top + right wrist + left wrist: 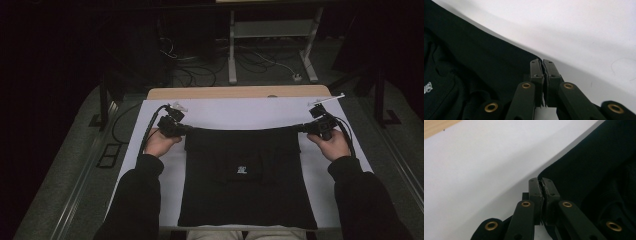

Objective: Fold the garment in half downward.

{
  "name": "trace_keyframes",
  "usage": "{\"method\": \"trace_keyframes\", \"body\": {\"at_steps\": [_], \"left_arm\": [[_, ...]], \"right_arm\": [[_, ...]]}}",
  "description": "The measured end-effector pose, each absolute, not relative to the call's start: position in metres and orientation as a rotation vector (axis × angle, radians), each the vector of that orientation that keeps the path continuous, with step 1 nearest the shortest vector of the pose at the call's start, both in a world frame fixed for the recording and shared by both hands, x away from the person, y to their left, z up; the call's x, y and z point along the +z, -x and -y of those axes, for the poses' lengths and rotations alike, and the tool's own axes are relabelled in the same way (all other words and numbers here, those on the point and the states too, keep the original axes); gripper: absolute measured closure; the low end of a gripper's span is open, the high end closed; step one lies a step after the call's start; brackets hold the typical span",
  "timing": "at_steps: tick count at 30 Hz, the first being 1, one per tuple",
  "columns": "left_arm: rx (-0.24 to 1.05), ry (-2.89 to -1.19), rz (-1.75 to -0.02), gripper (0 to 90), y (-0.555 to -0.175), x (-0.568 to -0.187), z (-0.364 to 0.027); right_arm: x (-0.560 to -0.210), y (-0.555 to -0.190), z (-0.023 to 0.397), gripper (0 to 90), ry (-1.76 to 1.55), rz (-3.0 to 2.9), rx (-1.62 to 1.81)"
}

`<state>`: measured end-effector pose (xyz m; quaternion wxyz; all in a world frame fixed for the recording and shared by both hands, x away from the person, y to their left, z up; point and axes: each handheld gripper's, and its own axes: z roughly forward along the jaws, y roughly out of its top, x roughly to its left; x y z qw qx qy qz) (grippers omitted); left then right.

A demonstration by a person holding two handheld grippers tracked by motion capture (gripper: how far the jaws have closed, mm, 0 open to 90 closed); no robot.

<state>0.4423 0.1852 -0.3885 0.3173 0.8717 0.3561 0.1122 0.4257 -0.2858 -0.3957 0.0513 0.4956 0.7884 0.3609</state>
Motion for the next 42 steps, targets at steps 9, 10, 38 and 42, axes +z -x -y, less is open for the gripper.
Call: {"method": "trace_keyframes", "body": {"at_steps": [9,10,38,42], "left_arm": [[0.32,-2.288,-0.956,86.2,-0.459,-0.376,-0.184],[0.324,-2.288,-0.953,86.2,-0.46,-0.374,-0.184],[0.352,-2.254,-1.048,86.1,-0.494,-0.387,-0.178],[0.336,-2.253,-1.07,86.2,-0.497,-0.394,-0.179]], "right_arm": [[-0.389,-0.441,0.285,85.7,-1.513,-2.372,1.088],[-0.388,-0.443,0.285,85.7,-1.511,-2.365,1.095],[-0.405,-0.475,0.284,85.4,-1.53,-2.286,1.11],[-0.412,-0.478,0.285,85.3,-1.545,-2.295,1.123]]}}
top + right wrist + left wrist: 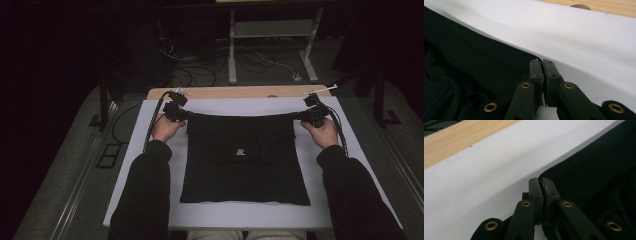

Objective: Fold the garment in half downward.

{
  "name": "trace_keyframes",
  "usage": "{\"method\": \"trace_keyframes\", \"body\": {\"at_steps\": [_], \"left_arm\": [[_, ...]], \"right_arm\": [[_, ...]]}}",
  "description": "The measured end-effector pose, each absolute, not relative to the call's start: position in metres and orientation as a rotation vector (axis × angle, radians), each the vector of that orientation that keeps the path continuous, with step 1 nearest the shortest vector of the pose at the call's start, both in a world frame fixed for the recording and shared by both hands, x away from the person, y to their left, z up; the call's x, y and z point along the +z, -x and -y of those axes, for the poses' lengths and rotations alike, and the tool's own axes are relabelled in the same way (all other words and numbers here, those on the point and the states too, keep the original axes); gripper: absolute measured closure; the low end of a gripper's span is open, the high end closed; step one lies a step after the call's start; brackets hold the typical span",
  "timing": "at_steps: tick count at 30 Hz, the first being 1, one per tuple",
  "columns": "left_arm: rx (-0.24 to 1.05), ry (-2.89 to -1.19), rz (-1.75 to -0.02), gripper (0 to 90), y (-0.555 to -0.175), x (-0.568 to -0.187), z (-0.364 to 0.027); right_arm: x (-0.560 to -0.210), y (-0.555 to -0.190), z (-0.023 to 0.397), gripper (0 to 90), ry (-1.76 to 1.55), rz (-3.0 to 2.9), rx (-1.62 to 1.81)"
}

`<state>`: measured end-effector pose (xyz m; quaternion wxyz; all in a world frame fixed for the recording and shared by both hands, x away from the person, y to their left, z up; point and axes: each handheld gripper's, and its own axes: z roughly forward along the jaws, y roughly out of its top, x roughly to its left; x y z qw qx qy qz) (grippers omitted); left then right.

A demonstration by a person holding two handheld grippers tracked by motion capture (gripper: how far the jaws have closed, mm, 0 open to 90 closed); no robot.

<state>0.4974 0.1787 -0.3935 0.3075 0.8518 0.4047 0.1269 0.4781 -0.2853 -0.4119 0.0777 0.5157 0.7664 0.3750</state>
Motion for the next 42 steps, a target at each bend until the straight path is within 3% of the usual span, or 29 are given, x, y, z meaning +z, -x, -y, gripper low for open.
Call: {"method": "trace_keyframes", "body": {"at_steps": [35,40,42], "left_arm": [[0.233,-2.224,-1.141,85.0,-0.504,-0.426,-0.184],[0.201,-2.201,-1.179,79.9,-0.504,-0.424,-0.186],[0.202,-2.201,-1.184,68.1,-0.503,-0.423,-0.186]], "right_arm": [[-0.44,-0.489,0.288,84.0,-1.654,-2.316,1.151],[-0.436,-0.486,0.29,77.6,-1.659,-2.311,1.185],[-0.433,-0.485,0.29,74.1,-1.658,-2.312,1.197]]}}
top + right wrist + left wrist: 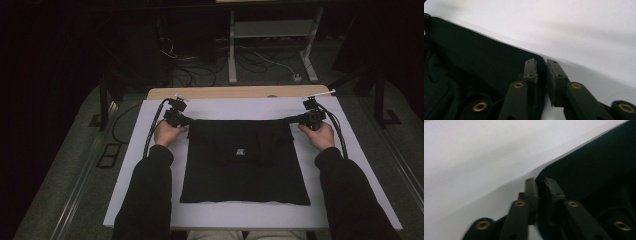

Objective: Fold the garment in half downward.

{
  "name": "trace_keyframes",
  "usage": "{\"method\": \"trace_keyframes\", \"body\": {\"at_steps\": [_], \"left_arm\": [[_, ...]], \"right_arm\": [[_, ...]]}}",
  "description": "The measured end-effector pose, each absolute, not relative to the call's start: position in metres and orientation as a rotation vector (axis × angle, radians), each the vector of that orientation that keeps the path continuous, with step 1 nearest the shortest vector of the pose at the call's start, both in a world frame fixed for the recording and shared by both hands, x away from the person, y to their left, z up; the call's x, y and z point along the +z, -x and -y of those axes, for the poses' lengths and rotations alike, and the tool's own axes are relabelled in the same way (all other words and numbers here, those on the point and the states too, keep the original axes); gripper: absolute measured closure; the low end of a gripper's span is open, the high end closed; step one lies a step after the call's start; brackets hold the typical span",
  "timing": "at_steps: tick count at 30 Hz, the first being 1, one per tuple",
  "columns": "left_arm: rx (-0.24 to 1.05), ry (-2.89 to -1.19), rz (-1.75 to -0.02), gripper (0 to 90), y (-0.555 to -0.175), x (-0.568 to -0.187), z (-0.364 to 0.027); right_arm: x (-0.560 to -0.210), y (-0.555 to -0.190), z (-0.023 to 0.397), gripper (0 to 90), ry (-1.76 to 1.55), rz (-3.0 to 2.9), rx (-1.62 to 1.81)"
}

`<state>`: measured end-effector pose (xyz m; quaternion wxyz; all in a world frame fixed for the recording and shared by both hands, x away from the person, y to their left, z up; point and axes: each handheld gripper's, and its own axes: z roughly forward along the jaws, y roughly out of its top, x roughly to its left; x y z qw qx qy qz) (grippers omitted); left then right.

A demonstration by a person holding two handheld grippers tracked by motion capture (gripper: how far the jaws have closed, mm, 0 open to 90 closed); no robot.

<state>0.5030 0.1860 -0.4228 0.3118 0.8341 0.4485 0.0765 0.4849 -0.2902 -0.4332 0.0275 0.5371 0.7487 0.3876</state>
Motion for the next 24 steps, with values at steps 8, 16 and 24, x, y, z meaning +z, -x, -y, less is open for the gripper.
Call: {"method": "trace_keyframes", "body": {"at_steps": [8,16,24], "left_arm": [[0.142,-2.137,-1.161,40.6,-0.499,-0.412,-0.189],[0.089,-2.084,-1.121,30.0,-0.495,-0.402,-0.187],[0.044,-2.099,-1.036,11.4,-0.489,-0.394,-0.18]], "right_arm": [[-0.424,-0.479,0.289,54.1,-1.619,-2.31,1.204],[-0.411,-0.473,0.283,33.9,-1.566,-2.302,1.214],[-0.396,-0.465,0.284,11.7,-1.512,-2.305,1.233]]}}
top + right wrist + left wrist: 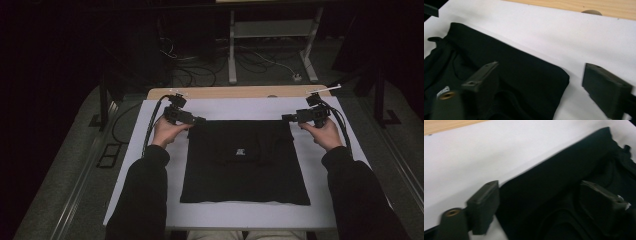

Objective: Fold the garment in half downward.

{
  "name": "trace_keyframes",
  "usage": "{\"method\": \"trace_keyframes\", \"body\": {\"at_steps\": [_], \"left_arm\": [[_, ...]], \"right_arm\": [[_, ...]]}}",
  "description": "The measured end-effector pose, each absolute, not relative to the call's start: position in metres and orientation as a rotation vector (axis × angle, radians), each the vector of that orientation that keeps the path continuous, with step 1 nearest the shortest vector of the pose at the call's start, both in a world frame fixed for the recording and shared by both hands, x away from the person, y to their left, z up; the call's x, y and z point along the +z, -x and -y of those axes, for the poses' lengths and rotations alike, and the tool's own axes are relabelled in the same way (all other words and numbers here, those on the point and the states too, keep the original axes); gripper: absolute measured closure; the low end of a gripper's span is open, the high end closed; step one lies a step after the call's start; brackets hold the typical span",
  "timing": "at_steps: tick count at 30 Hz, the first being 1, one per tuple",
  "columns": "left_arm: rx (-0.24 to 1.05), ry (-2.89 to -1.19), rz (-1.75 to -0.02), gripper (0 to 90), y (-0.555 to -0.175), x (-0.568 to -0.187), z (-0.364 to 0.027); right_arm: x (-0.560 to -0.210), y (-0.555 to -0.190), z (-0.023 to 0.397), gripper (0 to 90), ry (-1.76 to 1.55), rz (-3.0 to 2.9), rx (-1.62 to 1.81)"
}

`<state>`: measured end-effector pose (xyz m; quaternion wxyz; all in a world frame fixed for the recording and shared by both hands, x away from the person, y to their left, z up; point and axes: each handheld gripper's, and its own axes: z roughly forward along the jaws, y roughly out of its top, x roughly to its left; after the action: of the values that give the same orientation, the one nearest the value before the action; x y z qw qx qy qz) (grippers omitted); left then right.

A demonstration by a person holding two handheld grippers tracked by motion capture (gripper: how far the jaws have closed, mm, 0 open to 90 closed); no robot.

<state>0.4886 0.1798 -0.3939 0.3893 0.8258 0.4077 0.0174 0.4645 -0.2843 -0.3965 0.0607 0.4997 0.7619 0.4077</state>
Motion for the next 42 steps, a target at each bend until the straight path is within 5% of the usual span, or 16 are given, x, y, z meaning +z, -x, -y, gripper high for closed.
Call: {"method": "trace_keyframes", "body": {"at_steps": [5,42], "left_arm": [[0.014,-2.107,-1.005,0.1,-0.485,-0.391,-0.175],[-0.061,-2.135,-0.837,0.0,-0.465,-0.396,-0.147]], "right_arm": [[-0.389,-0.459,0.283,1.5,-1.493,-2.33,1.273],[-0.391,-0.443,0.235,0.0,-1.306,-2.542,1.235]]}}
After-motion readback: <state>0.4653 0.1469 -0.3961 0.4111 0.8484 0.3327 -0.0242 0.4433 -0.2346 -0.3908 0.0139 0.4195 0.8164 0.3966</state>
